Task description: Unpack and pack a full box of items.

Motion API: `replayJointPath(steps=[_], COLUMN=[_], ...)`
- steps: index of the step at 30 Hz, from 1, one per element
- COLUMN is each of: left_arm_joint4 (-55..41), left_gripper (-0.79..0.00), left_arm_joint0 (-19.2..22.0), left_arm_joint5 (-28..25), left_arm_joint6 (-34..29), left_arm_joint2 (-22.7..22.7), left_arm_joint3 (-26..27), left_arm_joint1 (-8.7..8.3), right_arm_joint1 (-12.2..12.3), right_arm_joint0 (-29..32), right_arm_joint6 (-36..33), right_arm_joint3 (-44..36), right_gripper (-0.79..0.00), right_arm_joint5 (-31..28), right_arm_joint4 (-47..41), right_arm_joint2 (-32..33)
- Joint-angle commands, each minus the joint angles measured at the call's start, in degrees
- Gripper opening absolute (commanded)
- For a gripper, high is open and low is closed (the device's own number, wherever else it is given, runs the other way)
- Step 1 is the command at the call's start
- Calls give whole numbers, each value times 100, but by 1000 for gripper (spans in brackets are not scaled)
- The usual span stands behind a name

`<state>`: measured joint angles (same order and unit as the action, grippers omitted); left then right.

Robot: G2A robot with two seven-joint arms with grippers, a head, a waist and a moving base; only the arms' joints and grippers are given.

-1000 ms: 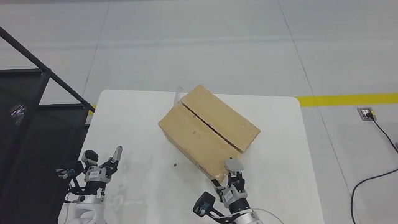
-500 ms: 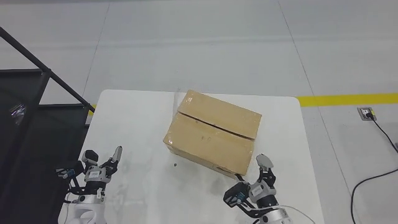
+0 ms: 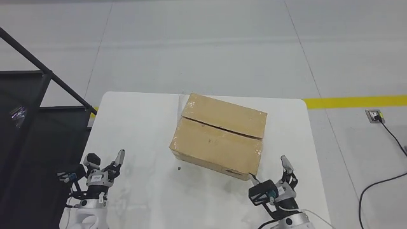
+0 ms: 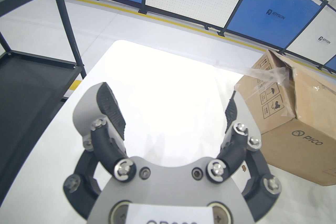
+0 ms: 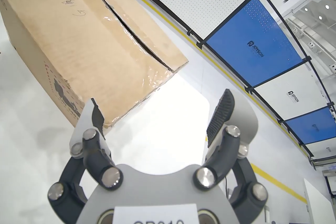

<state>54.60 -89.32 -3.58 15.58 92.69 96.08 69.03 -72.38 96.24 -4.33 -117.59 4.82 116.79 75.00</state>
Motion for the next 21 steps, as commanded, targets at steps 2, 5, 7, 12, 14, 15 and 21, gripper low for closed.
replayJointPath(steps=[2, 5, 7, 12, 14, 15, 21], left_arm_joint4=[118, 413, 513, 645, 695, 779, 1157], left_gripper=[0, 0, 0, 0, 0, 0, 0], left_arm_joint0=[422, 908, 1281, 2097, 2357, 2476, 2978], left_arm_joint5=[-40, -129, -228, -650, -795, -787, -771], left_arm_joint6=[-58, -32, -18, 81, 118, 158, 330], left_arm_joint2=[-121, -309, -512, -973, -1145, -1228, -1726], left_arm_joint3=[-248, -628, -966, -1829, -2156, -2309, -2946], left_arm_joint1=[11, 21, 45, 109, 138, 153, 256], right_arm_joint1=[-23, -55, -74, -58, -58, -58, -99], right_arm_joint0=[-136, -397, -576, -906, -906, -906, -901], right_arm_joint6=[-68, -365, -617, -1243, -1243, -1243, -1150], right_arm_joint3=[-166, -251, -246, 48, 48, 48, 138], right_gripper=[0, 0, 0, 0, 0, 0, 0], right_arm_joint5=[-275, -617, -901, -1770, -1770, -1770, -1577], right_arm_joint4=[-647, -1929, -3054, -5368, -5368, -5368, -6490], right_arm_joint2=[-5, 207, 417, 1026, 1026, 1026, 1083])
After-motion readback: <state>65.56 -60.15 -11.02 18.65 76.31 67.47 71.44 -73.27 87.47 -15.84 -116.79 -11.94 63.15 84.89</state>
